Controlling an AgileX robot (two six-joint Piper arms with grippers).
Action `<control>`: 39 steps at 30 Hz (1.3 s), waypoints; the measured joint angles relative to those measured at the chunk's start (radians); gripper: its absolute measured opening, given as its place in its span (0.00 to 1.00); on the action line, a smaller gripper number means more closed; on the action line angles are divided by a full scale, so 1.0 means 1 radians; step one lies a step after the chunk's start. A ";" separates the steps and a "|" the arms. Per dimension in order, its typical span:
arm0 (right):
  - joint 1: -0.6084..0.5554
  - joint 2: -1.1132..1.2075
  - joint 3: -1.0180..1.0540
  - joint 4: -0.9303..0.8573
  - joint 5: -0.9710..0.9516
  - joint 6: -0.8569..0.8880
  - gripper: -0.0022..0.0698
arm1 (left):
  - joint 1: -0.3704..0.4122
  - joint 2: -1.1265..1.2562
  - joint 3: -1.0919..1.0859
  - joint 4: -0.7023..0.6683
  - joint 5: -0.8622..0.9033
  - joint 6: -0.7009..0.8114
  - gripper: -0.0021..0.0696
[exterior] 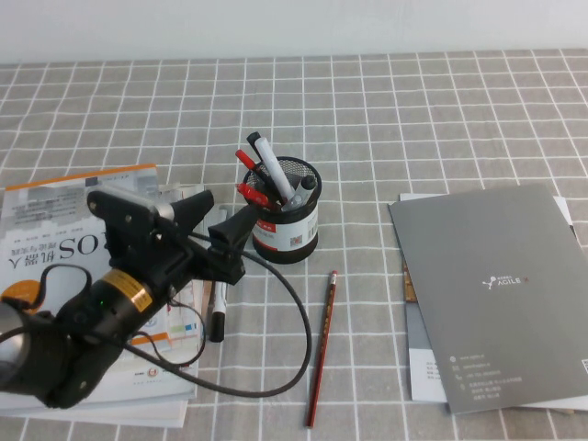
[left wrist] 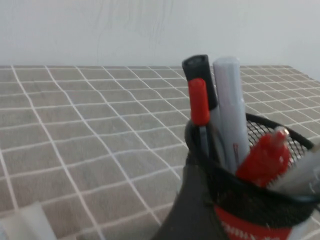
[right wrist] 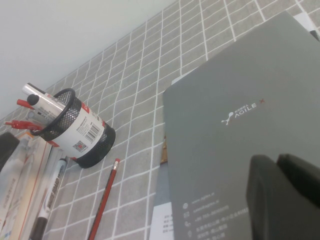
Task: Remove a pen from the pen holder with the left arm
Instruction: 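Take a marker out of the pen holder and lay it on the table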
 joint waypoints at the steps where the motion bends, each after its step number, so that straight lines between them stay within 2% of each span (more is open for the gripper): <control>1: 0.000 0.000 0.000 0.000 0.000 0.000 0.01 | 0.000 0.008 -0.013 0.000 0.000 0.000 0.71; 14: 0.000 0.000 0.000 0.000 0.000 0.000 0.01 | 0.000 0.076 -0.134 0.048 -0.008 -0.051 0.69; 27: 0.000 0.000 0.000 0.000 0.000 0.000 0.01 | 0.000 0.078 -0.147 0.100 -0.010 -0.057 0.41; 39: 0.000 0.000 0.000 0.000 0.000 0.000 0.01 | 0.000 0.078 -0.147 0.102 -0.010 -0.059 0.31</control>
